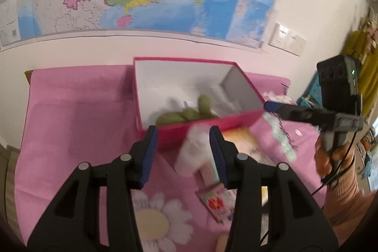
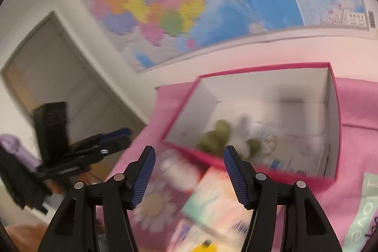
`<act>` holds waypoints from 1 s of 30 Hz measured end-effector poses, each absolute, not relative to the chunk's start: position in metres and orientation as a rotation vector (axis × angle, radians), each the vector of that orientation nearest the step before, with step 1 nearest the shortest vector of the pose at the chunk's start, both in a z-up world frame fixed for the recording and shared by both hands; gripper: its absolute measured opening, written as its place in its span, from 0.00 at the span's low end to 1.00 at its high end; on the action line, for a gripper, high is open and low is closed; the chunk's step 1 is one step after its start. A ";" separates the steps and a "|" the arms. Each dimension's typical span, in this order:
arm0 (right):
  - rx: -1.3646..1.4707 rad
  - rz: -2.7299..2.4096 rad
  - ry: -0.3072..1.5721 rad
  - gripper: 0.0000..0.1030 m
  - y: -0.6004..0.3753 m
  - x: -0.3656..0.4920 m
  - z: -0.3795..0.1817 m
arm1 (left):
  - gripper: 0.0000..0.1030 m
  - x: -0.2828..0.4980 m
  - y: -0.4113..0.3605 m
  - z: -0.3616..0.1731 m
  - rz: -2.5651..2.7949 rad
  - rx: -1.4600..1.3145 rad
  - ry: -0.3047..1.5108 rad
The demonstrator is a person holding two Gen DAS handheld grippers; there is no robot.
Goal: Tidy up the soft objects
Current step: 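Grasp the beige teddy bear with the right tool and lift it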
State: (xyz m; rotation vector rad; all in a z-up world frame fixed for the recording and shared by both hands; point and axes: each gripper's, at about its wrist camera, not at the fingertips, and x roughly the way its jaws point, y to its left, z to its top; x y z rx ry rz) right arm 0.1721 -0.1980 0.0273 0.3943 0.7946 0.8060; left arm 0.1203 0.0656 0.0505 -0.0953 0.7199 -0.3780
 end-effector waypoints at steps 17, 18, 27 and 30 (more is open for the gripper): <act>0.187 1.024 0.978 0.68 -0.184 0.007 -0.013 | 0.46 0.031 0.036 -0.025 -0.531 -0.039 0.886; 0.182 1.029 1.008 0.68 -0.179 0.002 -0.022 | 0.46 0.031 0.037 -0.028 -0.531 -0.046 0.895; 0.129 1.025 1.033 0.48 -0.137 -0.009 -0.057 | 0.46 0.025 0.047 -0.038 -0.538 -0.107 0.922; 0.149 1.023 1.035 0.23 -0.137 -0.001 -0.060 | 0.46 0.023 0.050 -0.041 -0.557 -0.125 0.930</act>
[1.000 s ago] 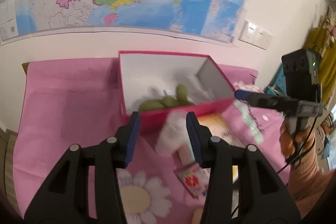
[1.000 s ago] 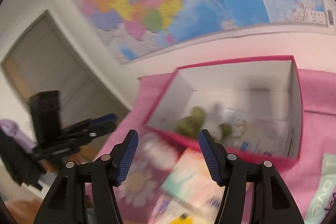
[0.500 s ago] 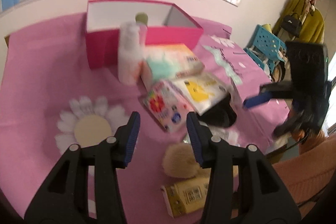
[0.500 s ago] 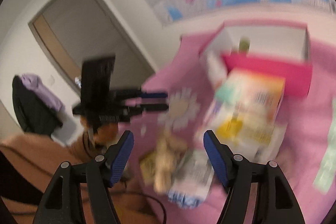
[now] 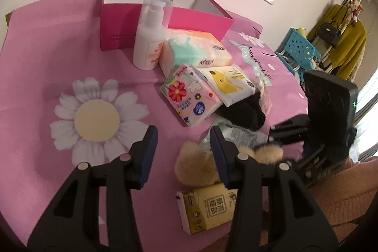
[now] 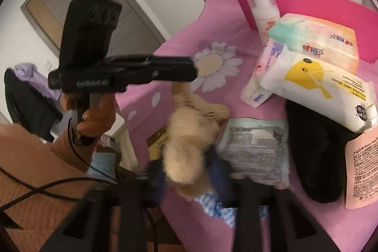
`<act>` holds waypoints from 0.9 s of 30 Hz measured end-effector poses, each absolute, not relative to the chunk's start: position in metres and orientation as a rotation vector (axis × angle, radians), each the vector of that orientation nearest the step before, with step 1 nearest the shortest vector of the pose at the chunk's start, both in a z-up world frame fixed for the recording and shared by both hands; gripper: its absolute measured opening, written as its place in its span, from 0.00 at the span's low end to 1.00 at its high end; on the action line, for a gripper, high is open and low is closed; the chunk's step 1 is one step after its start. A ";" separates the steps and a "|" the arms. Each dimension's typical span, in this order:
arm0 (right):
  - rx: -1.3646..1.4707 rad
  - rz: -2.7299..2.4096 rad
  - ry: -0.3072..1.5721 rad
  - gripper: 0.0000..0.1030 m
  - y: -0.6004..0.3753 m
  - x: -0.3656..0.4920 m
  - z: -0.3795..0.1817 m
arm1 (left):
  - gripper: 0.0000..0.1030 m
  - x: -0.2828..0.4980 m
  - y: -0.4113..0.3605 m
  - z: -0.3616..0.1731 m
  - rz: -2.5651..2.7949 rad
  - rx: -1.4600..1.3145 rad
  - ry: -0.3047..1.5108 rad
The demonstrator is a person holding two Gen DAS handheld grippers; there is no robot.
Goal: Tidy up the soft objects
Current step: 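Grasp the beige teddy bear with the right tool and lift it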
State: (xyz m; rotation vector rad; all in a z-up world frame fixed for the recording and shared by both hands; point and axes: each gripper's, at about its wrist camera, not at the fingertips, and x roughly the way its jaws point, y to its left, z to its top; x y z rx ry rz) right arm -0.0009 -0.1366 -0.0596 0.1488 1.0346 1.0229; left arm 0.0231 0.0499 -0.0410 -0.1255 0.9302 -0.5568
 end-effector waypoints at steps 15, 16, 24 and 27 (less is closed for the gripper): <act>0.305 0.935 0.974 0.15 -0.177 0.029 -0.048 | 0.47 0.022 0.056 -0.055 -0.636 -0.217 0.974; 0.314 0.933 0.976 0.15 -0.179 0.030 -0.049 | 0.47 0.021 0.058 -0.055 -0.639 -0.224 0.975; 0.372 0.923 0.986 0.14 -0.184 0.033 -0.057 | 0.47 -0.003 0.061 -0.048 -0.649 -0.188 0.963; 0.395 0.915 0.988 0.14 -0.188 0.035 -0.058 | 0.47 -0.006 0.050 -0.054 -0.674 -0.170 0.983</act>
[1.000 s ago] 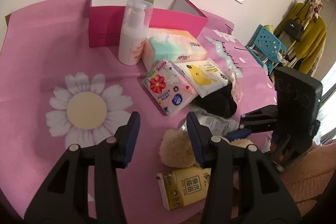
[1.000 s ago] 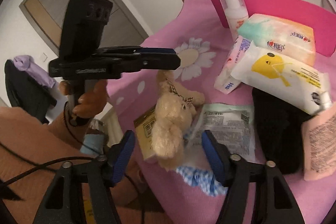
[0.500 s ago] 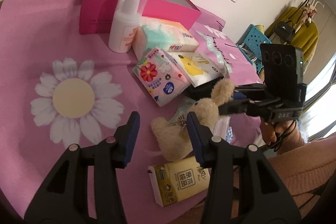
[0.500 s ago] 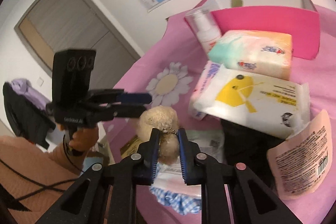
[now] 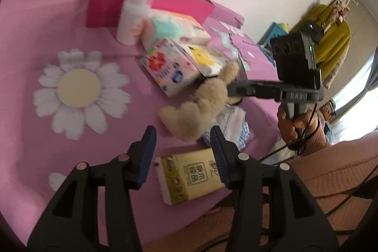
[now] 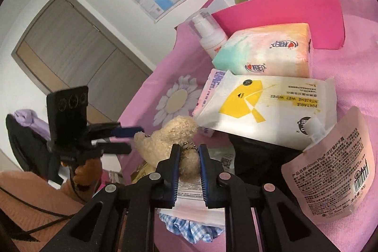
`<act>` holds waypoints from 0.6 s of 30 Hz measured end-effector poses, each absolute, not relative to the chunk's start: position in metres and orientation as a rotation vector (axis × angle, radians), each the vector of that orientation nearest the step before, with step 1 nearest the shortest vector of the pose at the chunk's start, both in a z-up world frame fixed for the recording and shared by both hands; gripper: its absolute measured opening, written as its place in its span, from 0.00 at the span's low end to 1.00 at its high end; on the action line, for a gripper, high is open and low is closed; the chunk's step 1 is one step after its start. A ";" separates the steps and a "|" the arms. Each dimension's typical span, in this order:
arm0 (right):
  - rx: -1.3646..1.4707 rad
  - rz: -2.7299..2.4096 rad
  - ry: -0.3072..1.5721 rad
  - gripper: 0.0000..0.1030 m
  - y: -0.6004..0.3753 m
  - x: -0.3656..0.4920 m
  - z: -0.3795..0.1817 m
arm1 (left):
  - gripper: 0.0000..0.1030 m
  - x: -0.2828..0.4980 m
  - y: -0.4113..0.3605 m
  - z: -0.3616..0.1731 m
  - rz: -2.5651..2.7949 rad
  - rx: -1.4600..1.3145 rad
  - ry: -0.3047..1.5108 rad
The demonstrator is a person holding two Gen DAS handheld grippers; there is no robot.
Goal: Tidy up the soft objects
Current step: 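Grasp the beige teddy bear with the right tool and lift it, then carry the teddy bear over the pink box and release it inside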
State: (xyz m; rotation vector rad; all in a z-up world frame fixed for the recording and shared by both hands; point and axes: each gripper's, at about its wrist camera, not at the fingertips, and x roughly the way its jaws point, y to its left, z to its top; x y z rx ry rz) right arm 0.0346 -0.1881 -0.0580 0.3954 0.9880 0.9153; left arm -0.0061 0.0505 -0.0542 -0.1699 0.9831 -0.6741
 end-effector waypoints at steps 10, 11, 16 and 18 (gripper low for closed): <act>0.410 0.912 0.971 0.14 -0.188 0.029 -0.051 | 0.29 0.007 0.024 -0.041 -0.700 -0.110 0.941; 0.412 0.910 0.954 0.14 -0.191 0.028 -0.045 | 0.29 0.008 0.023 -0.033 -0.703 -0.099 0.921; 0.406 0.913 0.853 0.14 -0.204 0.031 -0.010 | 0.29 0.024 0.010 0.008 -0.697 -0.050 0.820; 0.400 0.900 0.810 0.14 -0.211 0.038 0.004 | 0.29 0.038 0.003 0.024 -0.691 -0.042 0.787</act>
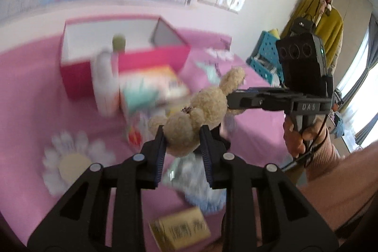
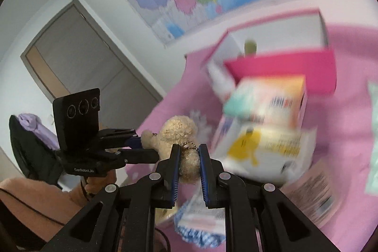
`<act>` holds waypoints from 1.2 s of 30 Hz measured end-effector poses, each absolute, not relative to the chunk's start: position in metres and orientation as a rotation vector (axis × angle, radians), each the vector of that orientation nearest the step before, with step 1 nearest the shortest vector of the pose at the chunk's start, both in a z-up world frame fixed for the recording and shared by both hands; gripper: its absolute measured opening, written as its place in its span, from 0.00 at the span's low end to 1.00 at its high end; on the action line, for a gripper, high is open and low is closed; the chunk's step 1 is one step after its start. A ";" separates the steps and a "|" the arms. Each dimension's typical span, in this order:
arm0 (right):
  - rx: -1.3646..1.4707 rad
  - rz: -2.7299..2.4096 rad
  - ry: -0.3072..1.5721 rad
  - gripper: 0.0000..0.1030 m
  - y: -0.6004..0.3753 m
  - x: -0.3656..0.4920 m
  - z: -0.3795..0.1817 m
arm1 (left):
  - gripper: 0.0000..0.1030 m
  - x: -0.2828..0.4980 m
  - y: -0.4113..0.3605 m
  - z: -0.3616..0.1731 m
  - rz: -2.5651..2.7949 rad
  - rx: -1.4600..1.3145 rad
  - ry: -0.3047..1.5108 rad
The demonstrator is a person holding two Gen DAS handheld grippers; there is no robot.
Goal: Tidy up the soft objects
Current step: 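Carry the teddy bear over the pink box and release it inside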
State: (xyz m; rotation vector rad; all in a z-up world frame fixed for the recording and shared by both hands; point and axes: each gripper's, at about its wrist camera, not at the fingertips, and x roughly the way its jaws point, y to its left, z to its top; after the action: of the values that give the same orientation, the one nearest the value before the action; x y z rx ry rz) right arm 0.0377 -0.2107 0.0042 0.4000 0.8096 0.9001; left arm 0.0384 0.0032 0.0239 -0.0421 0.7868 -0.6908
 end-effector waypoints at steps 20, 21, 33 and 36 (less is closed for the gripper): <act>0.453 0.685 0.685 0.15 -0.267 0.177 0.033 | 0.29 0.207 -0.069 0.052 -0.487 0.022 0.855; 0.455 0.674 0.694 0.15 -0.267 0.182 0.029 | 0.29 0.213 -0.071 0.048 -0.473 0.024 0.870; 0.400 0.488 0.784 0.40 -0.266 0.212 -0.002 | 0.50 0.237 -0.078 0.028 -0.350 0.054 0.920; 0.392 0.469 0.768 0.44 -0.268 0.208 0.001 | 0.50 0.229 -0.073 0.032 -0.354 0.058 0.900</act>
State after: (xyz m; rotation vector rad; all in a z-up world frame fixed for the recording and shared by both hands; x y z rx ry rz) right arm 0.2077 -0.2677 0.0006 0.3918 0.7683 0.4693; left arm 0.2285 -0.0733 0.0319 0.0579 0.8999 -0.3543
